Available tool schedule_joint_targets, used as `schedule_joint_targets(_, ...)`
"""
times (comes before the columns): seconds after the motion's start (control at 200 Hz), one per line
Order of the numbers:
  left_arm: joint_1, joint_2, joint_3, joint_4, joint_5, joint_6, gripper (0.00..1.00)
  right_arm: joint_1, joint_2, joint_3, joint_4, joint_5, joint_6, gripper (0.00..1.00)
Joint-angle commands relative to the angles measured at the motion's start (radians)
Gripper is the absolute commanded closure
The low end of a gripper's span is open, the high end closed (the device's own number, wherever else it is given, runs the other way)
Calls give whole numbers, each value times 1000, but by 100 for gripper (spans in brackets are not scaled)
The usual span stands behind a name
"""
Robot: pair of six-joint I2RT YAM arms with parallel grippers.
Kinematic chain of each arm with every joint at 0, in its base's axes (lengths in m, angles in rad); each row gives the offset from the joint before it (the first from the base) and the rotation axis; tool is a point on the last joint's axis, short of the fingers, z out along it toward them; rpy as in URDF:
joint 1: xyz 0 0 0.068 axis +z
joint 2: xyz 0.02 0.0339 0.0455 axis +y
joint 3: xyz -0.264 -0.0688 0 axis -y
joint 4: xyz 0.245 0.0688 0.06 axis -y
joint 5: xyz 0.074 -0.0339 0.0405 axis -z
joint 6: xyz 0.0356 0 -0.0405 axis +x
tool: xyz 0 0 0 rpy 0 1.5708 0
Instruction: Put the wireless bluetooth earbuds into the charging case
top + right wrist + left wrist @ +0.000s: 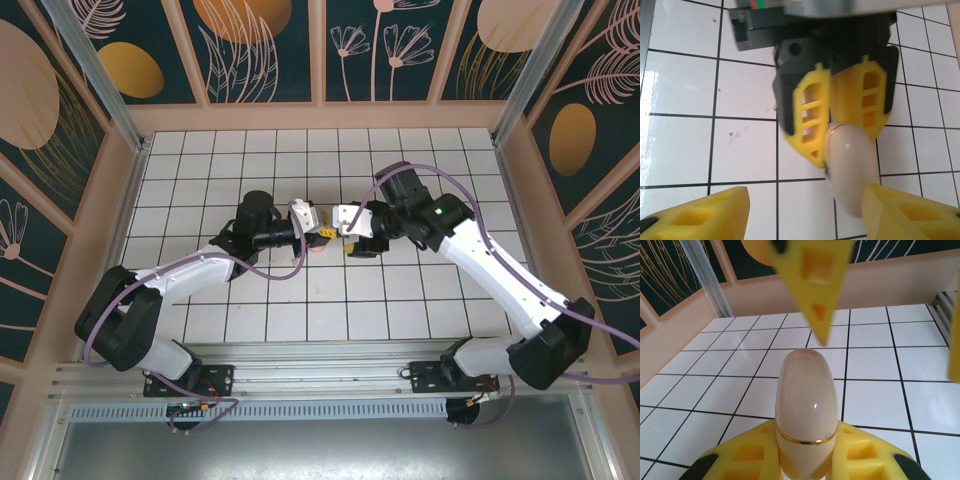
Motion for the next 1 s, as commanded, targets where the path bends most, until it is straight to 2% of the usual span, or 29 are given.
schedule_joint_targets(0.0,-3,7,41,43,0,-27,96,5,-64,-58,42,15,110,39)
schedule_joint_targets(0.06,-2,13,51,43,1,-50,96,-7,-101,-96,108,2,176,40)
schedule_joint_targets(0.215,-2,41,66,92,-18,-209,96,-73,-212,-230,363,-41,493,42)
schedule_joint_targets(0.305,-2,69,88,100,-36,-321,96,-96,-271,-315,520,11,750,43)
schedule_joint_targets(0.425,-3,118,131,103,-52,-470,97,-149,-318,-386,618,142,1022,45)
schedule_joint_targets(0.546,-3,173,188,95,-70,-619,98,-175,-326,-424,646,217,1241,45)
schedule_joint_targets(0.701,-12,219,275,17,-119,-742,98,-215,-320,-451,578,329,1489,46)
schedule_joint_targets(0.871,-21,338,379,-79,-168,-954,97,-283,-341,-464,517,405,1641,48)
schedule_joint_targets(0.991,-48,418,457,-150,-172,-1048,96,-332,-355,-471,482,430,1708,48)
